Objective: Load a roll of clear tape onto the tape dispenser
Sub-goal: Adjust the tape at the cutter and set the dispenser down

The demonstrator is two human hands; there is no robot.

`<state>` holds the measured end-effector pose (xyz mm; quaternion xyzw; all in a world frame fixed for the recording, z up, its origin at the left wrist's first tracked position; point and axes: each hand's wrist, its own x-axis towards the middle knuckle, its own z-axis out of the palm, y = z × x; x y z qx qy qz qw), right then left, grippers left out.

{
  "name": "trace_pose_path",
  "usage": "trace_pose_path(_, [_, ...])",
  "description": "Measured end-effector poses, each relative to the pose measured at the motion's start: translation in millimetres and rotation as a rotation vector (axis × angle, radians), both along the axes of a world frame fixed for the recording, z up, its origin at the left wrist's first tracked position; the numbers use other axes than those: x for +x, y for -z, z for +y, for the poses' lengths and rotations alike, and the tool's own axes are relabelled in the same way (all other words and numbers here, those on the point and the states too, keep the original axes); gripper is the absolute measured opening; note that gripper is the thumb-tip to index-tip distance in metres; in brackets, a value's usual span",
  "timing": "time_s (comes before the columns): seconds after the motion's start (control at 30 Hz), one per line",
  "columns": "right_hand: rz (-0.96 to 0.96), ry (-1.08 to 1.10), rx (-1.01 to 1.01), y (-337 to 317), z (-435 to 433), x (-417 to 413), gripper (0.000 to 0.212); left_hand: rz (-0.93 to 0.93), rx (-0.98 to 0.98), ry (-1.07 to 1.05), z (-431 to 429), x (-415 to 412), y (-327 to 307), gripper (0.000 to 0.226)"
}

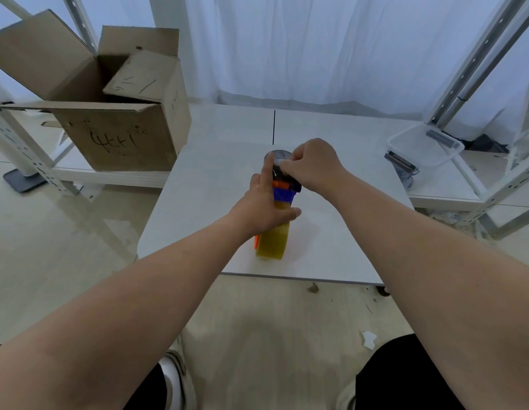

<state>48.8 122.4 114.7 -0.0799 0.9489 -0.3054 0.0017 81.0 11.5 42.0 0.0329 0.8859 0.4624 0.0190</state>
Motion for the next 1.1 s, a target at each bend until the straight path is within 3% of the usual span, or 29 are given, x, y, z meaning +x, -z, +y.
trace_pose_path(0.17, [0.002,-0.239,0.0,-3.8,8.2,4.8,0.016,-0.052,0.069,0.031,-5.8,-0.4,4.5,0.101])
trace_pose_path(0.4, [0.051,-0.298,-0.027,3.7,13.6,0.8,0.007,-0.122,0.047,0.086,-3.8,-3.3,2.6,0.082])
trace_pose_path(0.87, [0.038,-0.221,-0.024,-0.1,21.2,0.2,0.013,-0.101,0.106,0.021,-9.3,0.9,5.6,0.08])
trace_pose_path(1.1, [0.038,-0.273,-0.027,-2.3,15.0,3.1,0.019,0.042,0.017,0.024,-13.4,3.7,2.3,0.086])
